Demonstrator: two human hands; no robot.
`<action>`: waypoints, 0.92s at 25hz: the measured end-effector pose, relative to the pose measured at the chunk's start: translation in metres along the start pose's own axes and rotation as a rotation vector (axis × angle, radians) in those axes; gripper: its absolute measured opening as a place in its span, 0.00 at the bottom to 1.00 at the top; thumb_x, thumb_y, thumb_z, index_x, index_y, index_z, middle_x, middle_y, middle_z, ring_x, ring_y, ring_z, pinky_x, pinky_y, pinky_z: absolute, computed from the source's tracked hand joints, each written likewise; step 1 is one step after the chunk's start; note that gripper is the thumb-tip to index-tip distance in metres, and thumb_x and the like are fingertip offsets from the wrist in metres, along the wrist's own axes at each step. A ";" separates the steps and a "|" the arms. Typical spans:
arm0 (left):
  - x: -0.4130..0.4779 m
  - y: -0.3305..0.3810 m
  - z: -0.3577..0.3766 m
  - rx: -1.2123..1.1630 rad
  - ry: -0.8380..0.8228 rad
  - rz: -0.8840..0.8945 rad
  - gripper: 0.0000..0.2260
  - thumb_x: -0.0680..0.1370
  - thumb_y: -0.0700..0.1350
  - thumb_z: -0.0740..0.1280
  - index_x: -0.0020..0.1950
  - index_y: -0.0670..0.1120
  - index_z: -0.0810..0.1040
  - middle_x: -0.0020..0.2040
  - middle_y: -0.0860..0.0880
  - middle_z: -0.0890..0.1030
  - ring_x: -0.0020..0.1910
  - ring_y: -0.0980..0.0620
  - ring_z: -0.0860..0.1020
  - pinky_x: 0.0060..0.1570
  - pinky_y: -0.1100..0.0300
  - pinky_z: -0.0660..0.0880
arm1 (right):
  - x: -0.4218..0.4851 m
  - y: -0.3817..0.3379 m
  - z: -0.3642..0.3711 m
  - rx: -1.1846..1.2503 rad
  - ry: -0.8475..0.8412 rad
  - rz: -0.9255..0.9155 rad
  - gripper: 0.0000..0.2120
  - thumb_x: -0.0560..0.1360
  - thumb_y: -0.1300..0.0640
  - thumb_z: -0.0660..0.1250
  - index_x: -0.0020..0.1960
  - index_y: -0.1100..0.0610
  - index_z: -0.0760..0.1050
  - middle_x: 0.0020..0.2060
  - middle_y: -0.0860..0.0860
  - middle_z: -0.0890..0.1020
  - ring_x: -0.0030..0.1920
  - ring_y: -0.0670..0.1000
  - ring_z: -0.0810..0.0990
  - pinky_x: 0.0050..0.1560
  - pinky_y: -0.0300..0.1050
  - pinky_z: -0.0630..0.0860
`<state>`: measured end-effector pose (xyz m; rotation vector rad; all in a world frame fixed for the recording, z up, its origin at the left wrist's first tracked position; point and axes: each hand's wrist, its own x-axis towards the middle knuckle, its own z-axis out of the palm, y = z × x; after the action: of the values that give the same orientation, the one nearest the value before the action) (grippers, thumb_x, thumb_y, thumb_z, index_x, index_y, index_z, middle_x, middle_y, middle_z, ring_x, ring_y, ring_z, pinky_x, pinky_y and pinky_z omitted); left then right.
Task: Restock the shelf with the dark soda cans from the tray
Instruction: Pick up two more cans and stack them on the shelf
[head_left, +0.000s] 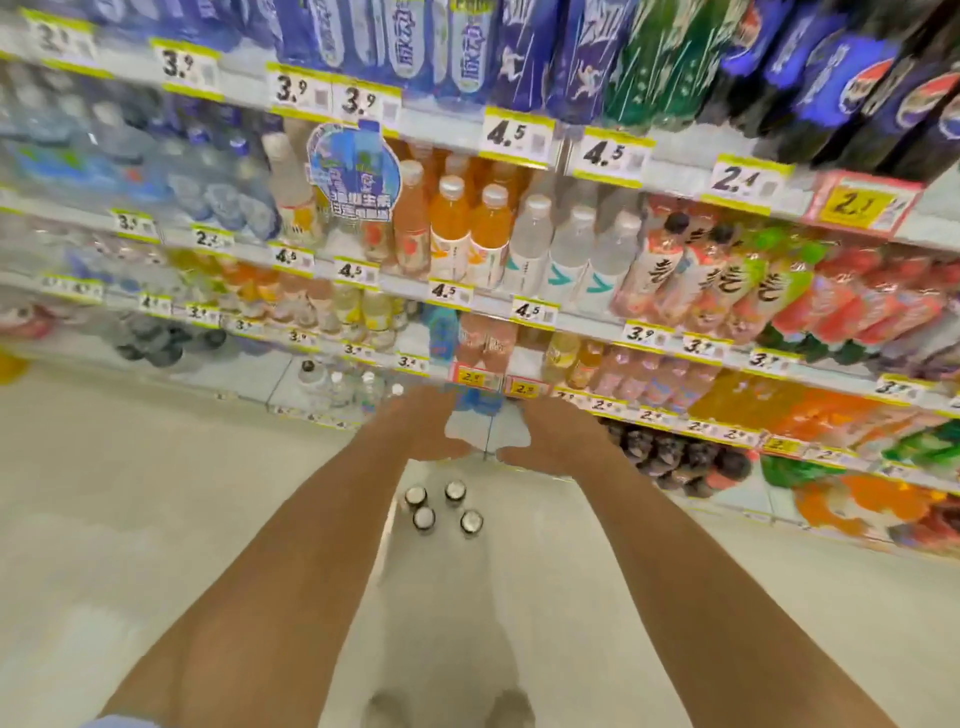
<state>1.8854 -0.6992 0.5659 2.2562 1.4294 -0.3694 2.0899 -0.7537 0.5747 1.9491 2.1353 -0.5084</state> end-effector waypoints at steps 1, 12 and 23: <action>0.003 -0.011 0.023 -0.016 -0.013 -0.035 0.35 0.73 0.65 0.69 0.73 0.47 0.69 0.70 0.44 0.73 0.70 0.42 0.71 0.66 0.47 0.71 | 0.013 -0.003 0.027 0.002 -0.005 -0.004 0.27 0.73 0.34 0.68 0.57 0.56 0.76 0.57 0.54 0.80 0.60 0.57 0.78 0.51 0.50 0.76; 0.170 -0.123 0.390 -0.171 -0.057 -0.205 0.29 0.68 0.63 0.66 0.62 0.46 0.72 0.59 0.45 0.75 0.64 0.42 0.74 0.58 0.50 0.74 | 0.188 0.019 0.403 0.039 -0.100 0.019 0.32 0.72 0.35 0.69 0.67 0.55 0.72 0.65 0.53 0.76 0.68 0.57 0.74 0.63 0.52 0.73; 0.285 -0.183 0.591 -0.088 0.017 -0.241 0.36 0.66 0.65 0.72 0.63 0.41 0.71 0.60 0.42 0.77 0.66 0.40 0.72 0.70 0.49 0.65 | 0.281 0.053 0.625 0.105 -0.118 0.061 0.46 0.69 0.41 0.75 0.78 0.57 0.58 0.71 0.53 0.68 0.70 0.56 0.69 0.60 0.53 0.74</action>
<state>1.8485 -0.7025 -0.1141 2.0273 1.6982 -0.3562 2.0633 -0.7326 -0.1117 1.9778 2.0085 -0.7188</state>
